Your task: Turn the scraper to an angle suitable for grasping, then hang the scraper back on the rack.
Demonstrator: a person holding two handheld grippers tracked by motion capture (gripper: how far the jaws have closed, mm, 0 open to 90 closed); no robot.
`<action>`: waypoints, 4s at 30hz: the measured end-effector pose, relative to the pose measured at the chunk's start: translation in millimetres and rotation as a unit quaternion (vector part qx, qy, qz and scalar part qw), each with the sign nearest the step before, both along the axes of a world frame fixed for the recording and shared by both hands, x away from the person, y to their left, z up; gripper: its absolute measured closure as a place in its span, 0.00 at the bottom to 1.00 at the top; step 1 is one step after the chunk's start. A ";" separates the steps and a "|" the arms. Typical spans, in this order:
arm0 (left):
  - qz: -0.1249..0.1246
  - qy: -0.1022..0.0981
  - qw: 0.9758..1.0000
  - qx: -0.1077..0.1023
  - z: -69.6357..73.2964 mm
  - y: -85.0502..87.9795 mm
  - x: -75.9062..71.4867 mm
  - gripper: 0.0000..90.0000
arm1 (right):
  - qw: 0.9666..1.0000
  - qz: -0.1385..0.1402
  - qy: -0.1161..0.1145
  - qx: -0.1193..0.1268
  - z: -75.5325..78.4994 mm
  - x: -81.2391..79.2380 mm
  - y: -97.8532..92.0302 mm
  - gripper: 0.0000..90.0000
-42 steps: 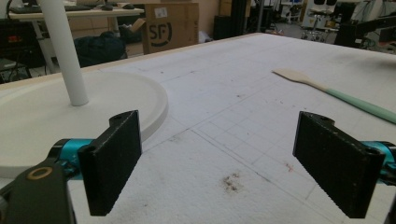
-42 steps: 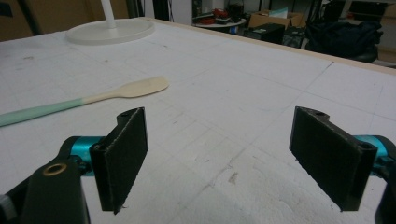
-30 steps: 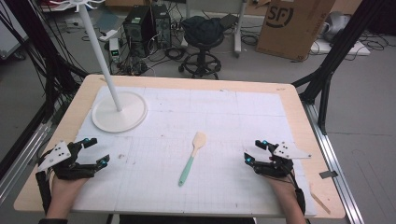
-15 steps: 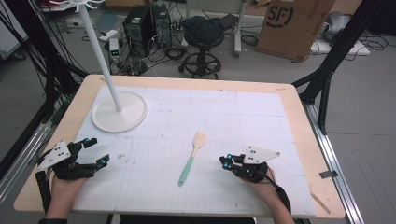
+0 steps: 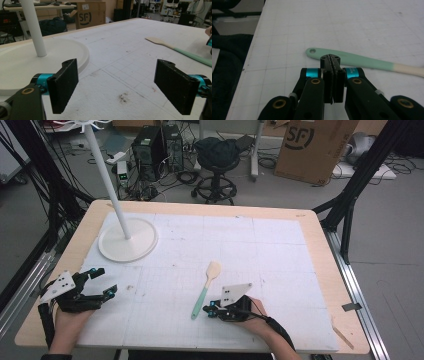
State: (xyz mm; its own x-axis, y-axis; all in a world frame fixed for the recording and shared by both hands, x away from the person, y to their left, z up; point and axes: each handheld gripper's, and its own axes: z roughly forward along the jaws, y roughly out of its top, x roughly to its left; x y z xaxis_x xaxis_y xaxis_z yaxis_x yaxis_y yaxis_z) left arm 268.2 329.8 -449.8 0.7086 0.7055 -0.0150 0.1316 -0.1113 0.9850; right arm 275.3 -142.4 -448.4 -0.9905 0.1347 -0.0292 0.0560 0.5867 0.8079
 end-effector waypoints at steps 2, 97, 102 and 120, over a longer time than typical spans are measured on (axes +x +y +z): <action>0.001 0.001 1.000 0.000 0.0 0.0 0.1 0.23 | 1.000 0.010 -0.002 -0.009 -0.5 0.5 8.3 1.00; 0.009 -0.017 1.000 0.013 -0.2 -3.2 -3.9 0.23 | 0.953 -0.264 -0.042 0.140 28.0 50.4 -95.4 0.20; 0.010 -0.014 1.000 0.013 -0.2 -3.3 -3.1 0.23 | 0.956 -0.261 -0.035 0.130 29.7 58.7 -79.0 0.20; 0.009 -0.015 1.000 0.022 -0.1 -5.0 -3.4 0.23 | 0.966 -0.252 0.028 0.042 5.0 80.7 -18.2 0.38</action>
State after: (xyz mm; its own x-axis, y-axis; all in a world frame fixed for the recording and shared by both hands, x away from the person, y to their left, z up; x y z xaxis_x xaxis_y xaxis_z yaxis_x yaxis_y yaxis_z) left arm 264.8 324.8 -449.8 0.6951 0.7180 0.0363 0.1050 -0.1514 0.9829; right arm 356.0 -160.6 -443.4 -0.7980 0.6001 0.0550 0.3627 0.4053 0.8392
